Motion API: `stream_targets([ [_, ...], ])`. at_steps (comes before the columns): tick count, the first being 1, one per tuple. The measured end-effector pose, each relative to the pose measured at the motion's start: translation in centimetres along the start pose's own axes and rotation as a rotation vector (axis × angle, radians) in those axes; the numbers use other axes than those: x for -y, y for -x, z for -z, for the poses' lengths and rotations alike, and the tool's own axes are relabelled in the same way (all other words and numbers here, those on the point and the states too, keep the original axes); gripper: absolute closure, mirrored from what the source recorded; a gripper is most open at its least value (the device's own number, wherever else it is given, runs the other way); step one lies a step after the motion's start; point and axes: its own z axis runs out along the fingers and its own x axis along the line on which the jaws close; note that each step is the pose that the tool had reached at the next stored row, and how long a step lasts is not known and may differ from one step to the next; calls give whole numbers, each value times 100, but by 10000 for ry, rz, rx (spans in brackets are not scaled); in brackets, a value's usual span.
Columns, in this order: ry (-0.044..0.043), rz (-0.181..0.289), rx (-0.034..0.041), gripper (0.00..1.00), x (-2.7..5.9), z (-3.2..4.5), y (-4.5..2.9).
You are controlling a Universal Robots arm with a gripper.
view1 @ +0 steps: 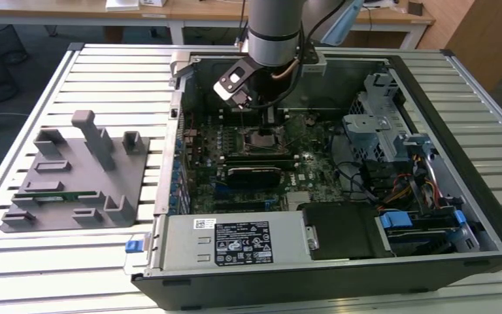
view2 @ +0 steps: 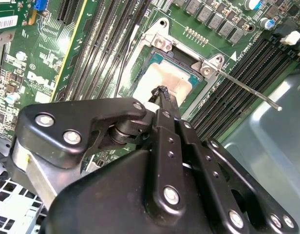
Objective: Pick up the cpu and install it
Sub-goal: 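Place the cpu into insertion slot, then close the cpu cover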
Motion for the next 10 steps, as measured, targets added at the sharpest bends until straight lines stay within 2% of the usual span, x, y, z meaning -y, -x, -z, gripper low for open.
stream_targets([
  [10,-1,-1,2,89,-1,39,0],
])
